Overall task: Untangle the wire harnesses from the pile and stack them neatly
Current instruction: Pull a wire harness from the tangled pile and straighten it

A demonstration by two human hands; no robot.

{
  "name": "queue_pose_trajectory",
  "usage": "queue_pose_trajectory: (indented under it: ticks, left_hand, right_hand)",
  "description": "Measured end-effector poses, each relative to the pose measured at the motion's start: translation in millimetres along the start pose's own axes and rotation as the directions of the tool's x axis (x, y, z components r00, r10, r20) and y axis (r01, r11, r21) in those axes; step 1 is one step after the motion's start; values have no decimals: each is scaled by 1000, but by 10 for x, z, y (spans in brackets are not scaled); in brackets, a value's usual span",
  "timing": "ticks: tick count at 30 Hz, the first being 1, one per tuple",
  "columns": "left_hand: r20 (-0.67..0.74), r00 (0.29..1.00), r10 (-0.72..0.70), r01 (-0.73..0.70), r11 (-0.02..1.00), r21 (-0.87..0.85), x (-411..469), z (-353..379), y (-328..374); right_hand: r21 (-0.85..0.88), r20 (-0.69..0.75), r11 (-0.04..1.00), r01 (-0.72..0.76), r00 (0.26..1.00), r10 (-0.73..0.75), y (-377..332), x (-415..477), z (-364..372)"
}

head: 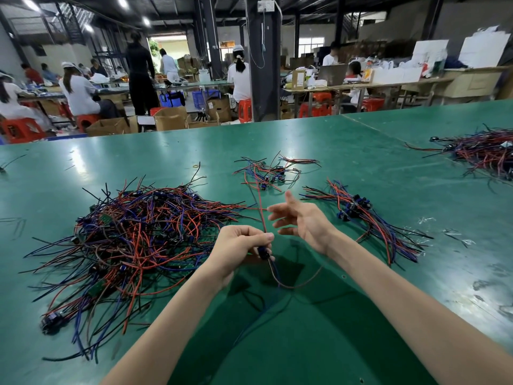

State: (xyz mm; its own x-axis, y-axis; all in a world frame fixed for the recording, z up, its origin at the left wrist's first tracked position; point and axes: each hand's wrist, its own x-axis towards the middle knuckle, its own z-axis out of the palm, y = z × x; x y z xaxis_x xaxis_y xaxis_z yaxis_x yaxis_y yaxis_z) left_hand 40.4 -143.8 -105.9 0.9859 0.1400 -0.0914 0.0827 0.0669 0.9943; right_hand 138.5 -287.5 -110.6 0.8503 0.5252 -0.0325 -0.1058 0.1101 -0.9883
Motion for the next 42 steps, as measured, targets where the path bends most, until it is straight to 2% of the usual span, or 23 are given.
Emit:
queue_pose_trajectory:
  ticks: [5, 8, 11, 16, 22, 25, 28, 34, 42]
  left_hand:
    - [-204, 977, 63, -68, 998, -18, 52, -110, 46]
    - [-241, 965, 107, -120, 992, -40, 62, -129, 63]
    - [-267, 953, 145, -165, 985, -54, 62, -120, 65]
    - [-295, 941, 163, -192, 979, -73, 62, -153, 57]
    - [-167, 983, 75, -97, 986, -133, 69, -135, 74]
    - [-126, 987, 97, -114, 984, -134, 75, -131, 48]
    - [-158, 972, 176, -187, 981, -59, 93, -119, 6]
    - [-256, 925, 281, -290, 957, 2, 133, -127, -36]
    - [-360, 865, 348, -386, 922, -35, 147, -127, -33]
  right_hand:
    - [-73, 161, 990, -120, 978, 130, 5, -81, 108]
    - [-102, 293, 986, -132, 943, 157, 61, -118, 192]
    - [-119, 339, 988, -100, 931, 135, 85, -136, 241]
    - [-90, 341, 996, -23, 939, 52, 96, -135, 277]
    - [-76, 248, 997, 32, 969, -12, 92, -117, 291]
    - [-81, 190, 996, 45, 981, -29, 101, -101, 291]
    - [-91, 167, 993, 78, 984, -62, 121, -100, 290]
    - [-246, 161, 953, 177, 977, -140, 124, -98, 319]
    - [-395, 203, 912, 108, 979, -28, 88, -87, 291]
